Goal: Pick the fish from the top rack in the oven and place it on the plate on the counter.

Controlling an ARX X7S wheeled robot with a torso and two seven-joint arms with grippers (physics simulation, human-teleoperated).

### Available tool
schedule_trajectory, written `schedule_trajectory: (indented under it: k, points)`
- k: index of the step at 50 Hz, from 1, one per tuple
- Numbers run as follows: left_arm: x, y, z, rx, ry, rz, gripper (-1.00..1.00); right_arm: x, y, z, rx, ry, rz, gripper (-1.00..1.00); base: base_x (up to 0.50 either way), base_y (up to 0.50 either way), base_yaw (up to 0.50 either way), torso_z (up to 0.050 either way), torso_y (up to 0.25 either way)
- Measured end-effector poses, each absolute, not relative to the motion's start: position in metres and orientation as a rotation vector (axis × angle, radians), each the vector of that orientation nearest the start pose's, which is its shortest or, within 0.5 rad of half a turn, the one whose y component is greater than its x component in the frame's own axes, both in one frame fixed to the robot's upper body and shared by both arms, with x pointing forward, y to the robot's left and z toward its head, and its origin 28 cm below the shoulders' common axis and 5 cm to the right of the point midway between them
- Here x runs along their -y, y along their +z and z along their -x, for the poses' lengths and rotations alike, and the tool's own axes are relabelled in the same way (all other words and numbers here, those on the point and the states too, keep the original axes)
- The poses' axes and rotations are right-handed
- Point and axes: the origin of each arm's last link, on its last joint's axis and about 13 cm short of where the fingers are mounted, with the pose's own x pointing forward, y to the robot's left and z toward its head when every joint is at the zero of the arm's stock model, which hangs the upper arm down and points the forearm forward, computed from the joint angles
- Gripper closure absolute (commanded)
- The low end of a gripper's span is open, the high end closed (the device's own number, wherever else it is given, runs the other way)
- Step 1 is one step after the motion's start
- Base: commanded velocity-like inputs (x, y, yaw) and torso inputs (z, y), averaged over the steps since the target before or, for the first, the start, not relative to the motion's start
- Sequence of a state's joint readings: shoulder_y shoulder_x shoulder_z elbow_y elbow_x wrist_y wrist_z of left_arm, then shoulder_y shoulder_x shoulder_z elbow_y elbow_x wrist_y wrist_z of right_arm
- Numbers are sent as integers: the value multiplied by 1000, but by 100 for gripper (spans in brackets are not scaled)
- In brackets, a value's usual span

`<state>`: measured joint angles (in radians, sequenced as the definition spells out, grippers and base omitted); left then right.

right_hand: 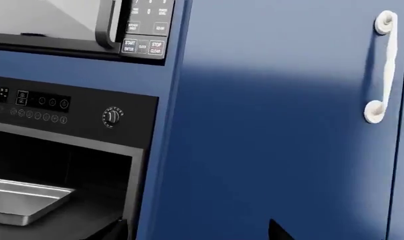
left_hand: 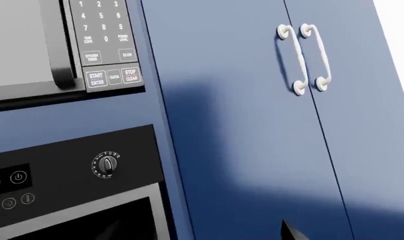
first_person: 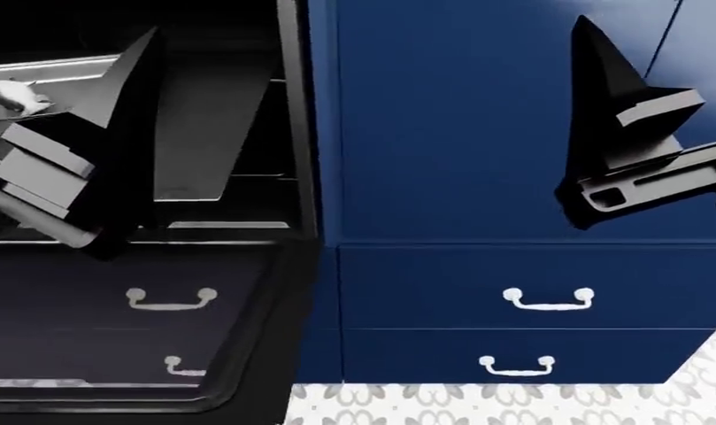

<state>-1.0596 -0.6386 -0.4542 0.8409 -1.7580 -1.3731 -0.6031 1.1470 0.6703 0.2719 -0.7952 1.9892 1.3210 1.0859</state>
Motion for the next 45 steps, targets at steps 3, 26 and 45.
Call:
schedule_trajectory:
  k: [3,26,45]
  points:
    - [-267,321,-157,487,-408,-148,-100,143,324,-149,412,240,112,-100,83,500,0,0,0]
    - [-266,323,-155,488,-417,-158,-100,143,321,-149,408,243,122,-100,81,500,0,0,0]
    - [-266,322,-155,488,-417,-161,-100,144,318,-148,401,242,129,-100,55,500,0,0,0]
